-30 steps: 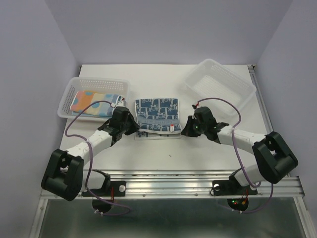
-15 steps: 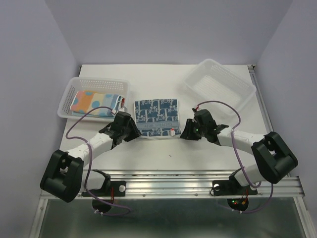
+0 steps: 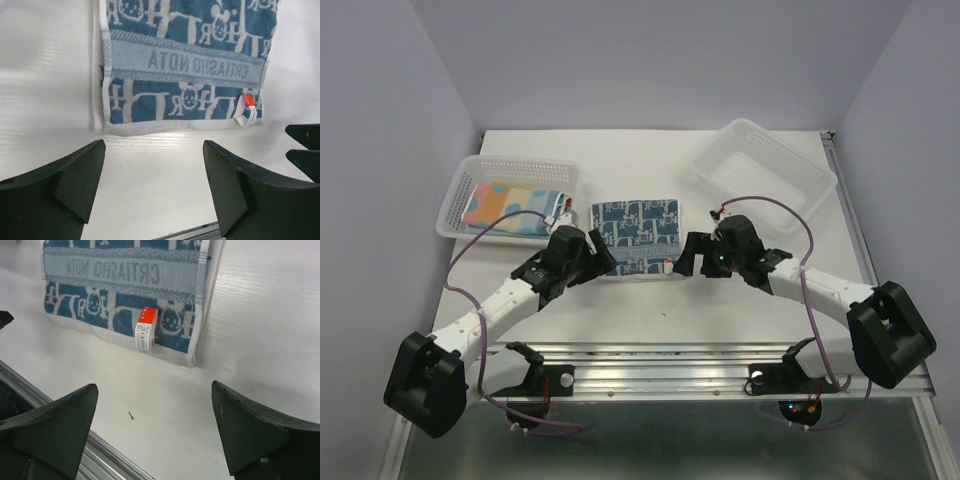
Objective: Fold and stack the towels
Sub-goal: Fold the towel
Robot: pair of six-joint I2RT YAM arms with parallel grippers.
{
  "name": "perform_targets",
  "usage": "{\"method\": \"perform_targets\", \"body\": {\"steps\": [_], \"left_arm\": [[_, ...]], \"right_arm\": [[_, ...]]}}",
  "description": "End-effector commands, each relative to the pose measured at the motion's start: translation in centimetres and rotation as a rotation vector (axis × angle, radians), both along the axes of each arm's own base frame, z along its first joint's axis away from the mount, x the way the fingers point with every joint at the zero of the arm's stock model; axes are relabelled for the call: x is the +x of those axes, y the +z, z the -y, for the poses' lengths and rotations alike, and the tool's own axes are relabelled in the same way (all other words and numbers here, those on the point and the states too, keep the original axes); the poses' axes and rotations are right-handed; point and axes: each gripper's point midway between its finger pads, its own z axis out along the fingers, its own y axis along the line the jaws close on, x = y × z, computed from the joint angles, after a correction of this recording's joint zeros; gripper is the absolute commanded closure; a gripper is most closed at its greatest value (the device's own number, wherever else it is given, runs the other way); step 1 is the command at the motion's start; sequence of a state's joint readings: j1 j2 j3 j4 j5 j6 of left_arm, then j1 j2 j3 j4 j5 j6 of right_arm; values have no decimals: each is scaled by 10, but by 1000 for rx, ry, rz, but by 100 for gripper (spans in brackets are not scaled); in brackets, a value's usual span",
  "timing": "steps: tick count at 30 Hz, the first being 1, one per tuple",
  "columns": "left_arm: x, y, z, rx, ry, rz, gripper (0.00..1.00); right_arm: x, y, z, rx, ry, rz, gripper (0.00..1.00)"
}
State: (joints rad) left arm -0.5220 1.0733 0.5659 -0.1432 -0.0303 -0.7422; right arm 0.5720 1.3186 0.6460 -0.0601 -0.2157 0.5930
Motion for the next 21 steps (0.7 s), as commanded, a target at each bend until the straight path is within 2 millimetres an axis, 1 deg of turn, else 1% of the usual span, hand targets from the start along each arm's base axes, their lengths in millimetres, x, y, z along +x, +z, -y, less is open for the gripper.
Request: {"method": "perform_targets", "body": {"steps": [1,3,4,5,6,7,8,9,10,11,12,13,14,15,16,17,18,19,21], "left_arm": [[21,42,5,-15,20,116,9],[29,51,5,-7,28,140,9],[40,63,4,12,46,175,8],[46,70,4,13,61,195,8],[57,87,6,17,63,239,6],[64,88,6,46,60,251,6],[70,92,8,59,53,267,5],[80,107,10,69,50,303,5],[86,110,11,81,54,308,5],[94,105,11,104,62,295,5],[100,106,13,114,62,296,5],[112,110,18,129,57,304,5],[117,111,20,137,52,305,5],[122,110,21,156,41,301,5],[133,110,25,172,47,292,5],[138,109,24,193,53,285,5],[145,106,25,218,54,271,5],[150,105,24,236,62,269,5],[157,103,26,244,58,264,5]], "right_arm": [[22,48,-28,83,72,124,0],[40,59,-34,70,69,162,0],[46,58,-33,37,62,162,0],[54,59,-32,10,51,173,0],[70,54,-26,-57,12,193,0],[82,64,-28,-77,-6,208,0],[91,67,-27,-96,-28,213,0],[101,57,-23,-149,-62,208,0],[109,56,-21,-175,-82,217,0],[120,67,-23,-179,-95,237,0],[128,64,-20,-205,-105,238,0],[135,53,-17,-249,-117,216,1],[147,61,-19,-250,-128,233,2],[154,62,-19,-267,-135,237,5],[158,46,-17,-302,-132,204,8],[164,44,-14,-311,-142,202,12],[175,53,-16,-310,-152,224,17],[180,40,-15,-334,-150,205,18],[191,36,-14,-356,-151,210,21]]}}
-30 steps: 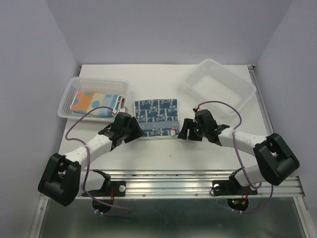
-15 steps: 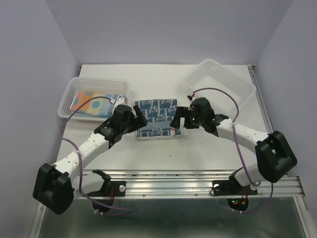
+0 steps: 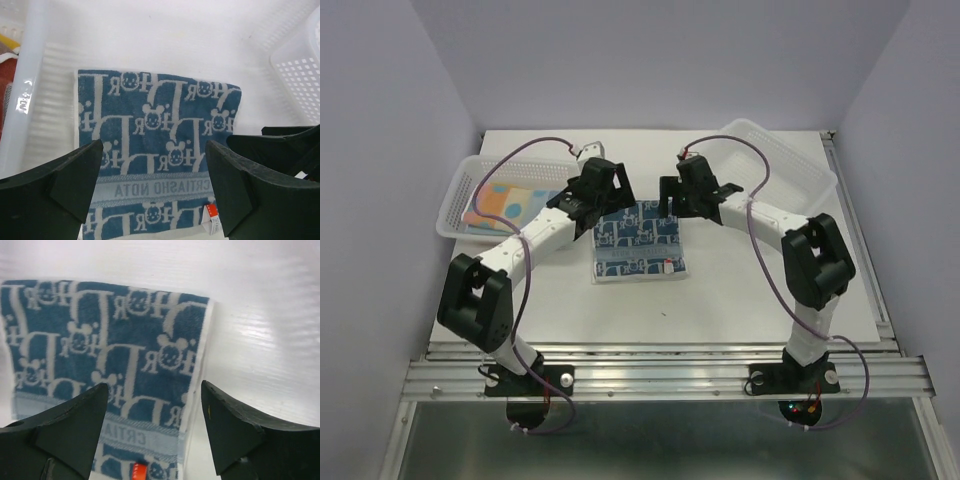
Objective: Fold and stack the towels
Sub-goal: Fold the towel
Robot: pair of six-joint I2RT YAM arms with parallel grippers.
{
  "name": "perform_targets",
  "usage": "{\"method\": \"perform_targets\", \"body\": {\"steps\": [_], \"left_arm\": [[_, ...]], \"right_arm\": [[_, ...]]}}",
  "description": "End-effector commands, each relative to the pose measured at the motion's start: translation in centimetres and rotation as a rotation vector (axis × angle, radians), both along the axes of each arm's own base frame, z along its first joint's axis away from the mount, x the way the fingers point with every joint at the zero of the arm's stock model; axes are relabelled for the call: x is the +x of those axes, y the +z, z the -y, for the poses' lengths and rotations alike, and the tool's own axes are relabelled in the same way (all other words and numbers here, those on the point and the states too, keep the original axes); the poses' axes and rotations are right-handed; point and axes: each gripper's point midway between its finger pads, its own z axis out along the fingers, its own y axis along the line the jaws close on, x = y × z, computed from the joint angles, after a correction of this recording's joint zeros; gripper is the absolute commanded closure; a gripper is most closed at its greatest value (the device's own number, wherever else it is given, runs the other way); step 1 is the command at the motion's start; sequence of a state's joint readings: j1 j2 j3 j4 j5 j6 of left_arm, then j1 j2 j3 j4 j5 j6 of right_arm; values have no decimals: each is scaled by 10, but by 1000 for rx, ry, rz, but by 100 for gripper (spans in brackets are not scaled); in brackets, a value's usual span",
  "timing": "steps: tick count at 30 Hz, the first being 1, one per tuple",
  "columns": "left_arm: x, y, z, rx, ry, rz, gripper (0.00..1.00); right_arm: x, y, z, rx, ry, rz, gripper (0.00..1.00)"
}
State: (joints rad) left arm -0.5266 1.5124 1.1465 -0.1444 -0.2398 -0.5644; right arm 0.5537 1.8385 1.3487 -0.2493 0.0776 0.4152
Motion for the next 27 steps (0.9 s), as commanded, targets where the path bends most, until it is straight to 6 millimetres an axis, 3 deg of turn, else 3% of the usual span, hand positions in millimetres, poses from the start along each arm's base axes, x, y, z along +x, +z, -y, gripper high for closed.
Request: {"method": "perform_targets", "body": {"steps": [1,3,4,7,13,20,27], "left_arm": [[23,12,-6,65,22,29,5],[27,10,-3,69,2,22,5],[32,7,-4,78,10,17,5],[40,2,-8,82,25,9,5],[50,-3,-15,83,30,5,6],[58,-9,-19,82,36,-2,6],[61,-23,-19,74,32,-28,6]], "right_arm": [[34,11,14,-93,-49,47,21],[42,-4,15,-128,-56,27,22],[51,2,15,-141,-67,51,23],[64,-11,19,-185,-90,60,29],[90,-14,21,-177,-152,121,42],[102,-36,26,-168,-180,103,47],[110,-48,16,-120,-149,115,52]]}}
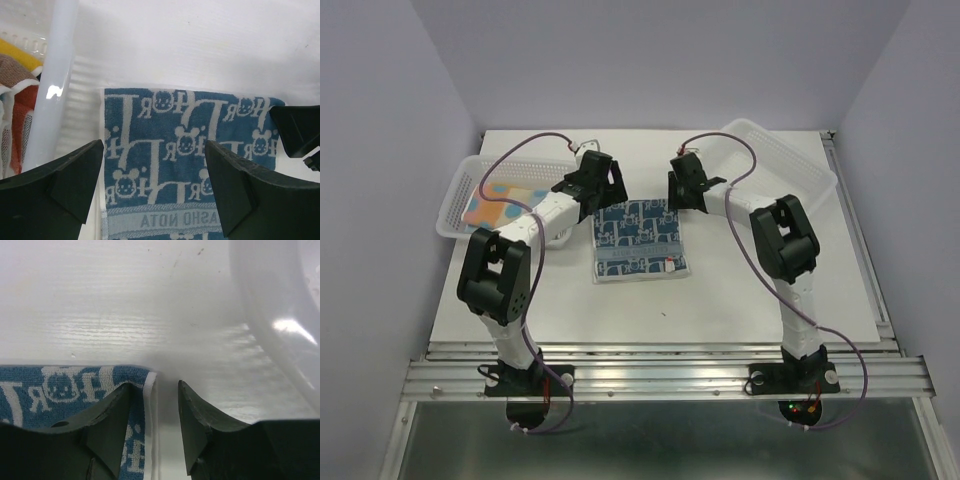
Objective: Fold and stack the towels
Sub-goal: Fold the towel
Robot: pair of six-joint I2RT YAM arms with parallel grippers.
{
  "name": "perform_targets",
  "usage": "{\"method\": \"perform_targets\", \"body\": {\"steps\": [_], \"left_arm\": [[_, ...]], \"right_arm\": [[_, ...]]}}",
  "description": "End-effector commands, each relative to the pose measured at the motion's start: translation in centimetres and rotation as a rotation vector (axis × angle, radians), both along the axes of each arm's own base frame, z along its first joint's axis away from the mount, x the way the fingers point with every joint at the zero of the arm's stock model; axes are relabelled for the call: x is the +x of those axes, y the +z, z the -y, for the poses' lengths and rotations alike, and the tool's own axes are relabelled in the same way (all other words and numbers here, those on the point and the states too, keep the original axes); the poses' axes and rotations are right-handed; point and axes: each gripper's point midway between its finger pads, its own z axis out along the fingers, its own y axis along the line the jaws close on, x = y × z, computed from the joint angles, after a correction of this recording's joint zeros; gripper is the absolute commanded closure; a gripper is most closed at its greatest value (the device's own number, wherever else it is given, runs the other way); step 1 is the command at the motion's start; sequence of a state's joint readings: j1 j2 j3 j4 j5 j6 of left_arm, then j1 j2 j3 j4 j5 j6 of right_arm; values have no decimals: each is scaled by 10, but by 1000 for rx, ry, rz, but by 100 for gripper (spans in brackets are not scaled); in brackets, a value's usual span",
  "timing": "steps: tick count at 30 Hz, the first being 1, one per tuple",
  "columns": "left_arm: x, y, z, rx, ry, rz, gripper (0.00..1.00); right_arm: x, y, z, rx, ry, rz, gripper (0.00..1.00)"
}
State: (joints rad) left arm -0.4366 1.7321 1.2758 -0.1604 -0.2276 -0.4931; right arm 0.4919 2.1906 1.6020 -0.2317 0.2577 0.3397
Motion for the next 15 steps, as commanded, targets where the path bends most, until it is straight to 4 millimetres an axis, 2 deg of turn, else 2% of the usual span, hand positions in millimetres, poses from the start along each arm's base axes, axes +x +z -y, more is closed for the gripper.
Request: {"method": "perform_targets", "body": {"steps": [1,6,8,9,12,13,15], "left_arm": [[15,20,4,-24,-7,60,7],[14,16,2,-32,-2,53,7],[12,11,1,-35,3,44,7],[12,10,1,-37,5,42,7],[13,7,0,-37,7,35,7],[14,8,0,-39,7,36,7],[15,6,1,-40,2,32,7]], "right_arm": [[29,26,-14,74,2,114,52],[32,20,-19,83,54,143,57],[32,15,-19,84,60,139,66],[31,11,-19,81,64,133,74],[27,5,-20,83,76,118,86],[22,1,-19,79,76,106,93],[20,4,-12,67,61,107,99]]}}
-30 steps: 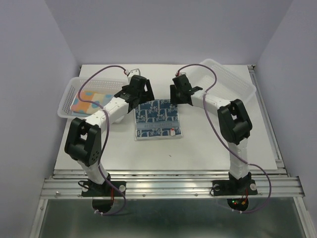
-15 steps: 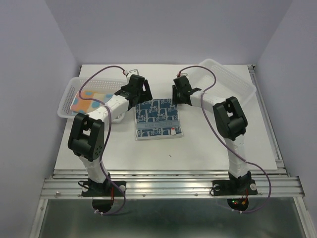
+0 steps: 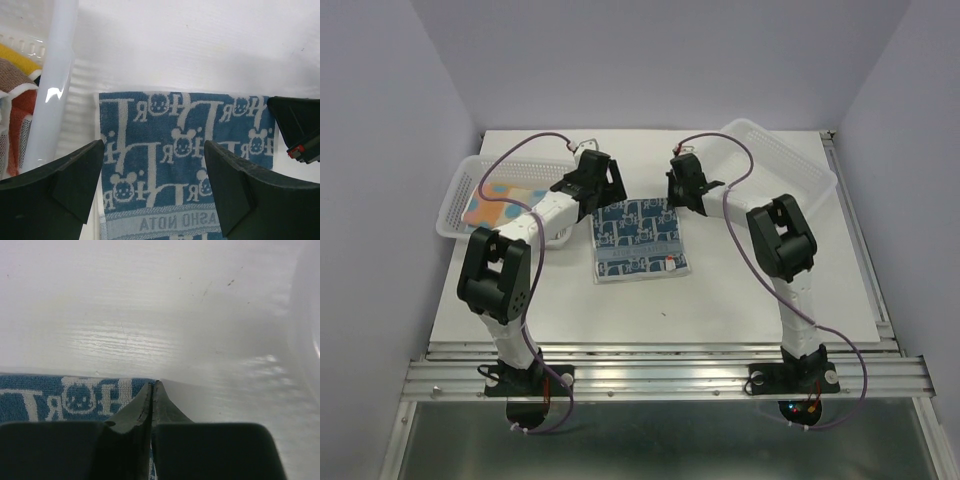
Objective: Fold and stack the towels
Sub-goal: Fold the towel
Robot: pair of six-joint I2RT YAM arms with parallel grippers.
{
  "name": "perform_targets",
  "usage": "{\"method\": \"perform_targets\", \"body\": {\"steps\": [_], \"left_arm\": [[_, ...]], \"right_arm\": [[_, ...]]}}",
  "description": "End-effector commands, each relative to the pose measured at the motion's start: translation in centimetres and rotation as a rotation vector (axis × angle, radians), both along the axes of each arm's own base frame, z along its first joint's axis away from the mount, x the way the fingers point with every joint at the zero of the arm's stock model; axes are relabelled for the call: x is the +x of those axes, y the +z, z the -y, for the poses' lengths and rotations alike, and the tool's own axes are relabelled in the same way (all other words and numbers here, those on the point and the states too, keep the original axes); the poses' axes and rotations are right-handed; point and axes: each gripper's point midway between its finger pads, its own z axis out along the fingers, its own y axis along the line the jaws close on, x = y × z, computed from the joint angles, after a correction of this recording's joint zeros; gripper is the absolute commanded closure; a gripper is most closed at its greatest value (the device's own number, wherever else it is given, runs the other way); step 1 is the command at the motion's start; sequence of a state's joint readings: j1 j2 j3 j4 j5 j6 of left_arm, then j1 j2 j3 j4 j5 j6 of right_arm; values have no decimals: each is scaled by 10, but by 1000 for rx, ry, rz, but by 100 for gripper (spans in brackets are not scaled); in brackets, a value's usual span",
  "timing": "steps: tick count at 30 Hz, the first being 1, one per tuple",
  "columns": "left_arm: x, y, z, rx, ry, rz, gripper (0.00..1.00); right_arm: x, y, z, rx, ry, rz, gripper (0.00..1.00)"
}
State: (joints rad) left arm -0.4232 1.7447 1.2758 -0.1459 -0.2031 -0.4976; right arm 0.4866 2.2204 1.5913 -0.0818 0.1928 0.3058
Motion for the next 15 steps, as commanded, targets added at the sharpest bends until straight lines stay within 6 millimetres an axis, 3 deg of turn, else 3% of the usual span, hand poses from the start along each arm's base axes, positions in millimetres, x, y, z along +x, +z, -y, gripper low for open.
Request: {"method": "perform_targets", "body": {"steps": [1,6,9,15], "left_arm": [[14,9,2,-19,4,36,9],[21,2,7,-20,-3,22,10],[32,-4,9,-9,-1,13,11],[62,-9,18,29,-6,16,15]], "right_arm": [[-2,1,13,-29,-15,23,99],[1,11,52,-95,-97,10,99],[2,15,64,-79,-92,12,99],[7,19,61,-91,-40,13,99]]}}
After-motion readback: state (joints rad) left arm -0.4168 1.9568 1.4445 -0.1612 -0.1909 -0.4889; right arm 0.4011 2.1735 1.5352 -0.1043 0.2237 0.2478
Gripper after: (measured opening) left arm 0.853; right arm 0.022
